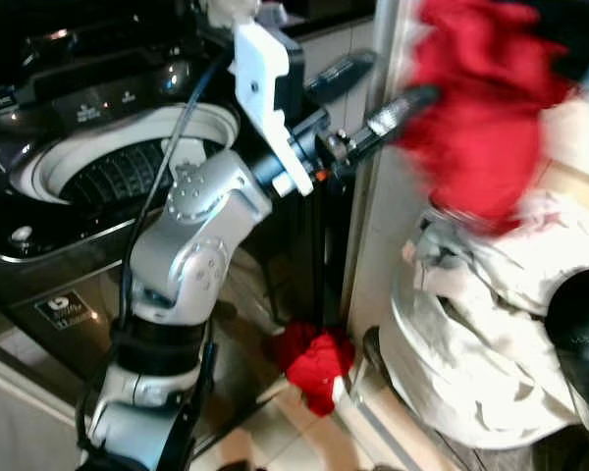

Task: Clothes washing

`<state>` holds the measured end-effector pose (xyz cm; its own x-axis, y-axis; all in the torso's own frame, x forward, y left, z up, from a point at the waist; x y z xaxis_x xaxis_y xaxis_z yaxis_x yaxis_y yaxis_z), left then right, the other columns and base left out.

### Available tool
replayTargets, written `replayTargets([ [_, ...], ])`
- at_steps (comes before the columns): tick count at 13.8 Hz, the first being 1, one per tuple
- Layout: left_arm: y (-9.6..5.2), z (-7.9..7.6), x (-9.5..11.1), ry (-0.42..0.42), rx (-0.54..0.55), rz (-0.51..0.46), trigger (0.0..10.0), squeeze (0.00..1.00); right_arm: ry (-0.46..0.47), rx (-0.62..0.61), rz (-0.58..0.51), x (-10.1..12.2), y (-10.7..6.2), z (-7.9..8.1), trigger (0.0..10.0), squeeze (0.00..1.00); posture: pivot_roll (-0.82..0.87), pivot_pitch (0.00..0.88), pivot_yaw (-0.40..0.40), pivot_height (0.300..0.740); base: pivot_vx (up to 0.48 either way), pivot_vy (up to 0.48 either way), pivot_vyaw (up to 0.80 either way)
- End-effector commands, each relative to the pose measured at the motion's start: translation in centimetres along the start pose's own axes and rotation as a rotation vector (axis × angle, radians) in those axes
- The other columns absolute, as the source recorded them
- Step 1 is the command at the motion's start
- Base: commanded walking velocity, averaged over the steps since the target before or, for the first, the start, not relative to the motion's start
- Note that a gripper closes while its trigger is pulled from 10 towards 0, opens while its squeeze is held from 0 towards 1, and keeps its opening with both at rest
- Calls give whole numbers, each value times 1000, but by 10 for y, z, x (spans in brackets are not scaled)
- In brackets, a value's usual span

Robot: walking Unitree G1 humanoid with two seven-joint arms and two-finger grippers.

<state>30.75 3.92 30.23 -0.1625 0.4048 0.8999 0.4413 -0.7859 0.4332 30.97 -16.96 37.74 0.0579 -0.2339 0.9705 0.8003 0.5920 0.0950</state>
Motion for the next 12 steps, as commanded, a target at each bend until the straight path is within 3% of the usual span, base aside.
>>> replayTargets([
  [1, 2, 2, 1, 37, 11, 7, 10000, 1000, 2, 48, -5, 1, 8, 12, 0, 0, -91, 0, 43, 740, 0, 0, 0],
  [3, 2, 3, -9, 50, 23, 44, 10000, 1000, 65, 133, -19, -5, 24, 31, 0, 0, -86, 0, 41, 740, 0, 0, 0],
  [4, 3, -4, -12, -5, -27, 34, 10000, 1000, 86, 171, -21, -9, 30, 40, 0, 0, -87, 0, 42, 740, 0, 0, 0],
  [5, 3, -10, -16, -37, -61, 36, 10000, 643, 100, 183, -22, -12, 32, 44, 0, 0, -87, 0, 42, 740, 0, 0, 0],
  [6, 3, -3, -24, -9, -9, 71, 5647, 82, 109, 190, -30, -13, 34, 47, 0, 0, -94, 0, 48, 740, 0, 0, 0],
  [7, 2, 11, -26, 11, 85, 78, 0, 0, 116, 200, -39, -13, 34, 49, 0, 0, -94, 0, 49, 740, 0, 0, 0],
  [10, -2, 35, -18, 56, 239, 43, 0, 0, 118, 186, -44, -14, 33, 50, 0, 0, -98, 0, 54, 740, 0, 0, 0],
  [12, -3, 39, -15, 64, 265, 21, 0, 0, 118, 175, -43, -14, 33, 49, 0, 0, -93, 0, 50, 740, 0, 0, 0],
])
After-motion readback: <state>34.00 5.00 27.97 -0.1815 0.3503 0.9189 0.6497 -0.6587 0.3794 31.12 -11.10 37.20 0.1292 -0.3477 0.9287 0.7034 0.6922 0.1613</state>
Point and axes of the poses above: a point about 5 cm out from each wrist's last joint towards the gripper, its own y axis pointing out of the wrist towards the gripper, its own x axis along the axis of the wrist's last joint, z = x × y, the point moved 2 cm from there along y, pointing out of the wrist towards the gripper, and after that the axes turned 8 degrees about -y, right-handed, at the moved point
